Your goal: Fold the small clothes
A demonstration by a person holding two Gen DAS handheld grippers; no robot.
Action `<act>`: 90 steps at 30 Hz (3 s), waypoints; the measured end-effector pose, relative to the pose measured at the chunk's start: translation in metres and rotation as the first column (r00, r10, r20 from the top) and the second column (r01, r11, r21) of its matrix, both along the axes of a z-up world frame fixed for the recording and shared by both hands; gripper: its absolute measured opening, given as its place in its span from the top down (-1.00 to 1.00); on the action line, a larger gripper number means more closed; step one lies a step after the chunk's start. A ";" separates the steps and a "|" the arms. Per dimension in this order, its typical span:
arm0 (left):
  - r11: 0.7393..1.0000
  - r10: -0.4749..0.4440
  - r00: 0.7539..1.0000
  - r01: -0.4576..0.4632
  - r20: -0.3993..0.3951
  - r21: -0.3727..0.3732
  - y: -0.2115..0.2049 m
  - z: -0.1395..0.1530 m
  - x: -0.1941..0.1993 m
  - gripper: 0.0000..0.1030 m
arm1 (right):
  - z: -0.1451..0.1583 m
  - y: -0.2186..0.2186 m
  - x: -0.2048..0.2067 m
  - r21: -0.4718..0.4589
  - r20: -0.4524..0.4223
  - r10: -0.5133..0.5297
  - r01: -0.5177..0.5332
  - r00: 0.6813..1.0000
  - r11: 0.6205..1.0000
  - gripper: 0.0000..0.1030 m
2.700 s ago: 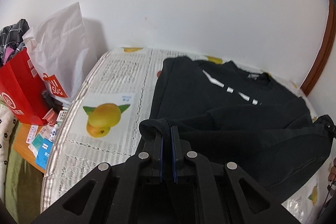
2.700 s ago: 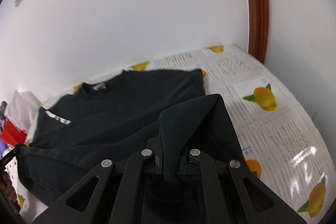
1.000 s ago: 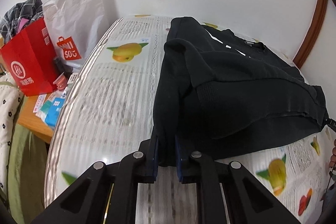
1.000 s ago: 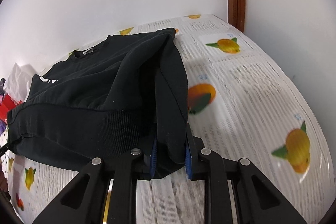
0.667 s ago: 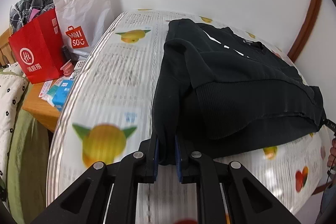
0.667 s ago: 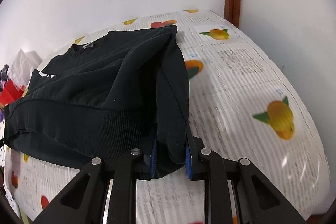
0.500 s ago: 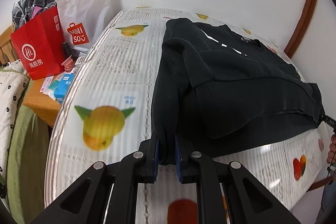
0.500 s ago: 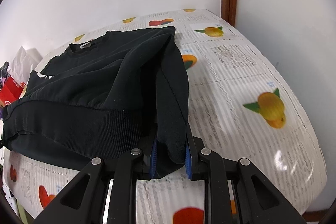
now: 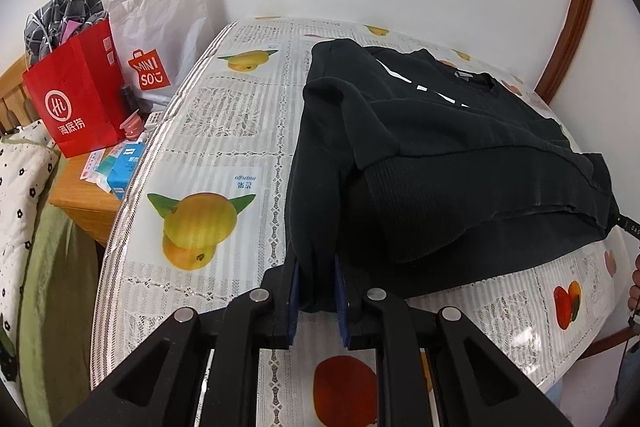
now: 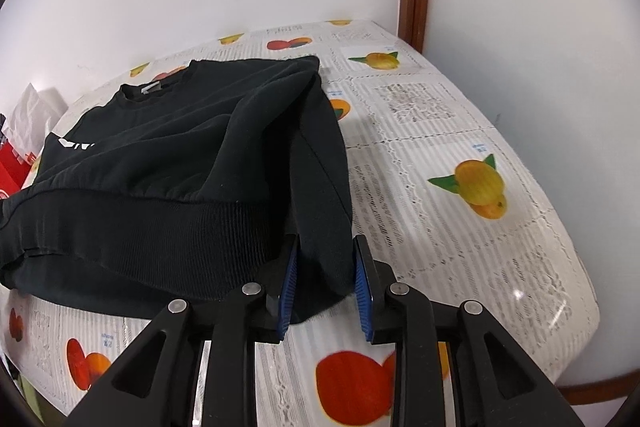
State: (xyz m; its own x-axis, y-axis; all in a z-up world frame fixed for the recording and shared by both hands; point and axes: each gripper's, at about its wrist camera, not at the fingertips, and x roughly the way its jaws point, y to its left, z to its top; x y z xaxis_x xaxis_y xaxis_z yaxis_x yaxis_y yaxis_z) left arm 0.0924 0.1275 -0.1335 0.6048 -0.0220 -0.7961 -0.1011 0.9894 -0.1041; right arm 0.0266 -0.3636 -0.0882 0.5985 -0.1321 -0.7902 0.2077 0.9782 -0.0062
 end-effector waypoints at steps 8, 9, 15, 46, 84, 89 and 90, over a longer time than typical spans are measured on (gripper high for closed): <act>0.998 0.015 0.998 -0.011 0.062 -0.059 0.009 0.020 -0.011 0.57 | 0.027 0.006 -0.022 -0.008 0.054 -0.004 0.004 0.999 1.000 0.20; 0.998 0.012 0.997 -0.008 0.072 -0.061 0.009 0.022 -0.012 0.52 | 0.030 0.009 -0.024 -0.001 0.060 0.004 -0.004 0.998 1.000 0.17; 0.993 -0.068 0.992 0.078 0.103 -0.093 -0.005 0.033 -0.014 0.50 | 0.026 0.033 -0.024 0.013 0.074 0.068 -0.069 0.995 0.998 0.02; 0.966 -0.197 0.980 0.196 0.009 -0.167 -0.036 -0.005 0.041 0.73 | -0.011 0.035 0.024 0.166 0.048 0.081 -0.088 0.996 0.982 0.69; 0.955 -0.088 0.984 0.128 0.156 -0.268 -0.018 0.047 0.169 0.28 | 0.028 0.008 0.166 0.317 0.150 -0.040 -0.010 0.988 0.948 0.46; 0.954 -0.074 0.968 0.140 0.241 -0.266 -0.008 0.061 0.148 -0.18 | 0.050 0.031 0.141 0.161 0.201 0.075 -0.108 0.977 0.981 0.30; 0.956 -0.077 0.968 0.139 0.238 -0.259 -0.007 0.062 0.145 -0.18 | 0.052 0.033 0.137 0.150 0.200 0.093 -0.124 0.975 0.981 0.26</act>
